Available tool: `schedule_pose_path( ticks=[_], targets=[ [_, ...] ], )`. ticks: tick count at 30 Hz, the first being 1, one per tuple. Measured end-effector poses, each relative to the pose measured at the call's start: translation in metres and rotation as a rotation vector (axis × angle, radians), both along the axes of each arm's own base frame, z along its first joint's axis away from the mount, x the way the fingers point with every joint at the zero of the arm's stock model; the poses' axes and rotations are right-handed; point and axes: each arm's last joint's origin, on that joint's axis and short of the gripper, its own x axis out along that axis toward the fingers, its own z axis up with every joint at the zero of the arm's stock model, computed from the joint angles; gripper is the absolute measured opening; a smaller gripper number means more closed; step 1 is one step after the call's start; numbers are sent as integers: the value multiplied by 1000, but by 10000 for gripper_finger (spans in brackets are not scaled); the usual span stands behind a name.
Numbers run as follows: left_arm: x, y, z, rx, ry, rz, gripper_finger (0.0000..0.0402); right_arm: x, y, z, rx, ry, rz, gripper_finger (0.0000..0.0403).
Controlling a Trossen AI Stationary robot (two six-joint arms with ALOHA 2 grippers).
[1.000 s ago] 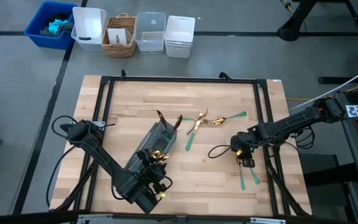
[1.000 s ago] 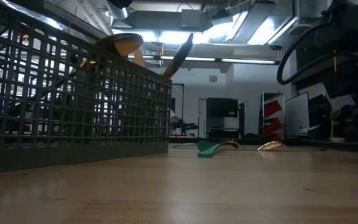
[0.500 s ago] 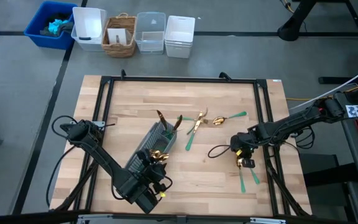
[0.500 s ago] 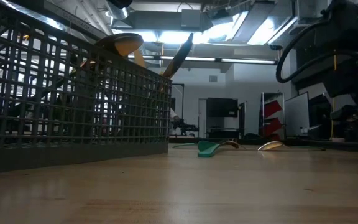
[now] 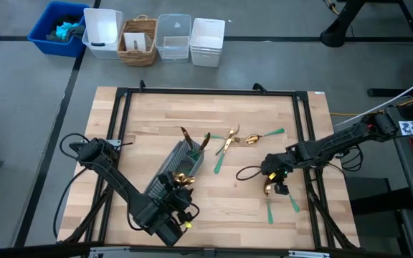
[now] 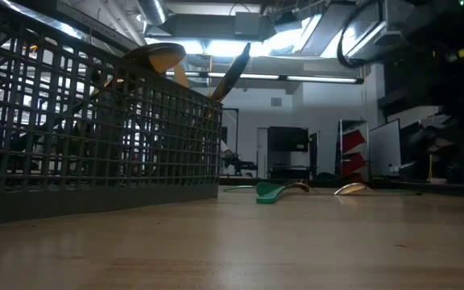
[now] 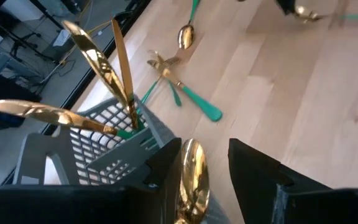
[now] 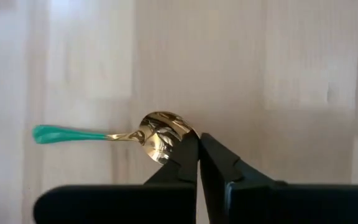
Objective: Sort silverware
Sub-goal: Put the green spoon into the silverware basket
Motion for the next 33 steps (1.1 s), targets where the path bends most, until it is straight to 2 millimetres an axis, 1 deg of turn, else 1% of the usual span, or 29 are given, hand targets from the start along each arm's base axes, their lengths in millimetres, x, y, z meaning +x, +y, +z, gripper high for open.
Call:
schedule_pose_path(
  ticks=[6,12,15,19,21,23,26,30,33],
  targets=[
    [4,-3,20,-4,-25,-33,123,15,3,9,16,-186,-22,3],
    [4,-2,34,71,-68,-40,123,28,4,21,-32,-399,-71,1],
    [-5,3,44,99,-97,-11,123,34,4,28,-60,-500,-86,1],
    [-28,12,58,108,-164,46,123,39,5,36,-64,-611,-78,1],
    [-36,10,62,83,-221,52,123,42,5,41,-59,-672,-75,1],
    [-44,6,63,93,-228,19,123,45,6,47,-65,-748,-78,0],
    [-52,1,64,98,-248,3,123,49,5,60,-115,-885,-102,0],
    [-54,-3,65,112,-271,-12,123,59,5,89,-235,-1046,-128,0],
    [-55,-4,65,123,-273,-20,123,68,7,111,-315,-1125,-106,0]
  ],
)
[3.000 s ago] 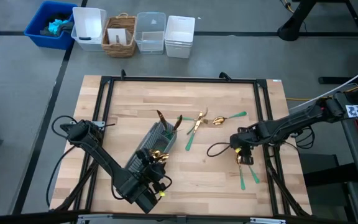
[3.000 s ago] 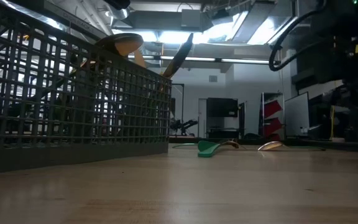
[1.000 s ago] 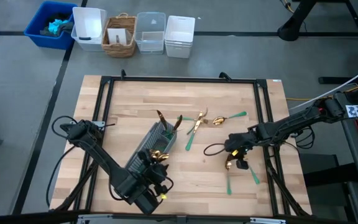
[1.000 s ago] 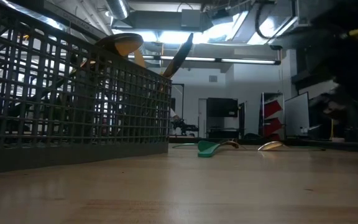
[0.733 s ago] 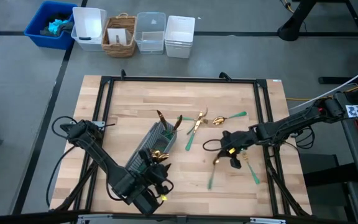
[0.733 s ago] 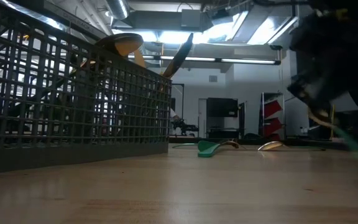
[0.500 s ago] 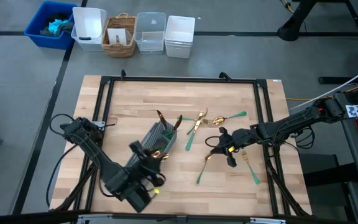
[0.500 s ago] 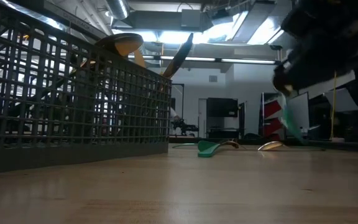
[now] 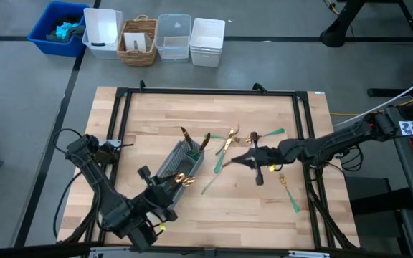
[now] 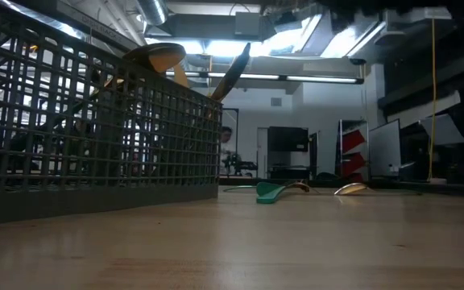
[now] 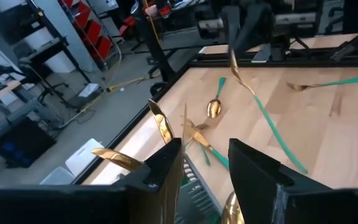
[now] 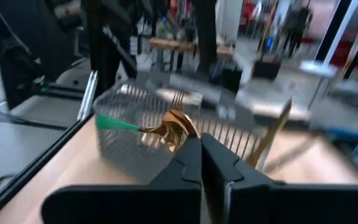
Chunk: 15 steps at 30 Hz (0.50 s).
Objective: Sort silverware
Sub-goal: Put the green spoon into the silverware basket
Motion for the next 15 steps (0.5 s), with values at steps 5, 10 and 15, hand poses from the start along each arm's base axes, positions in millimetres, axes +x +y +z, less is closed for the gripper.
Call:
schedule_pose_path(
  ticks=[5,10,15],
  targets=[
    [0,1,0,18,6,-2,123,26,7,21,-165,-47,6,0],
    [0,0,1,41,-15,-5,123,64,17,21,-377,-29,1,0],
    [0,0,1,53,-9,-11,123,102,27,17,-529,-15,-12,0]
  ],
)
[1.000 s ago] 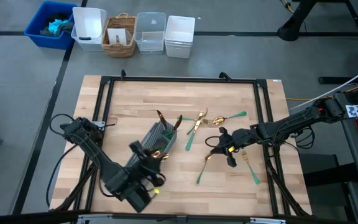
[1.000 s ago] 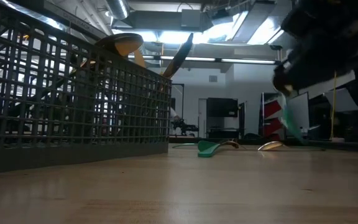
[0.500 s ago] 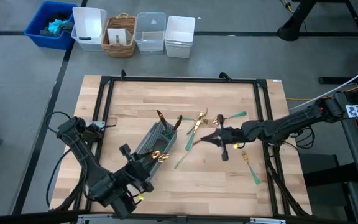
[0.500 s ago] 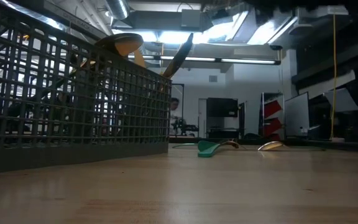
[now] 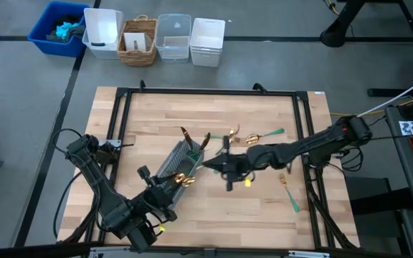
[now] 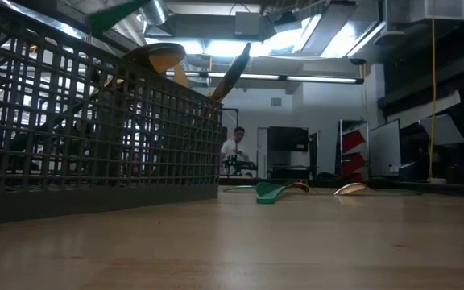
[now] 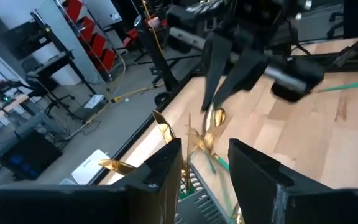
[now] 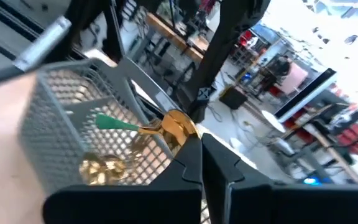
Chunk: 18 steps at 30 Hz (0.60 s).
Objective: Sort silverware
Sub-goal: Put the green spoon into the silverware basket
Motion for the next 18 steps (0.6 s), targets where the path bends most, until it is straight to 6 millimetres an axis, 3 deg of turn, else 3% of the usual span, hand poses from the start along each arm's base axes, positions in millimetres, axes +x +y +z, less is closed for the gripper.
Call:
schedule_pose_path(
  ticks=[8,18],
  targets=[
    [-4,-4,0,11,10,-21,123,39,10,-22,-198,49,-25,0],
    [-10,-11,0,2,2,-47,123,45,11,-35,-241,103,-14,32]
  ],
)
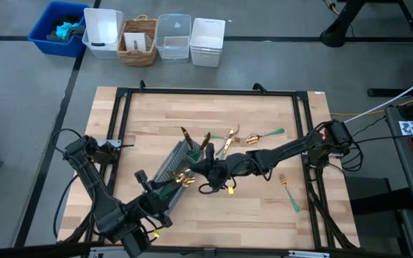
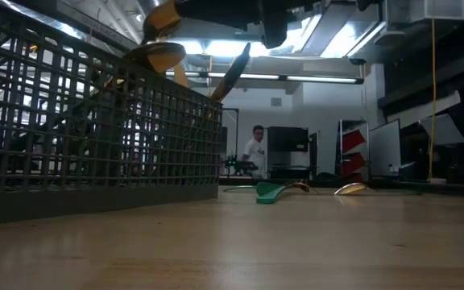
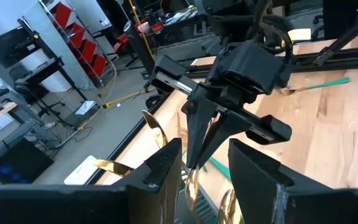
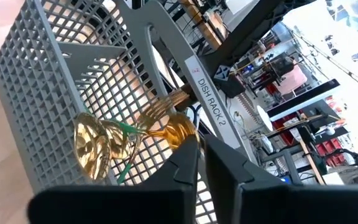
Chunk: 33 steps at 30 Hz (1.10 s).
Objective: Sort silverware
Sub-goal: Put the green spoon into the silverware basket, then put the green fork into the silverware basket
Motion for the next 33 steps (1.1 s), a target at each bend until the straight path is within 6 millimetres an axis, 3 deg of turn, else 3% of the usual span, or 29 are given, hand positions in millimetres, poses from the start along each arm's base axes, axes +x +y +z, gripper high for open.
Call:
schedule_pose_path(
  ticks=[10,15,20,23,28,33],
  targets=[
    [0,0,0,-1,-1,0,123,0,0,-2,-8,17,6,105],
    [0,0,0,-14,-11,4,123,-11,12,9,-50,-17,-164,121],
    [1,0,-1,-50,-20,12,123,-42,35,24,-160,28,-377,122],
    [5,-1,-1,-81,-37,17,123,-66,48,26,-130,83,-473,122],
    [14,1,-1,-119,-26,27,123,-111,61,15,141,238,-527,122],
    [25,7,-7,-114,-1,52,123,-148,61,-1,490,585,-642,122]
  ],
)
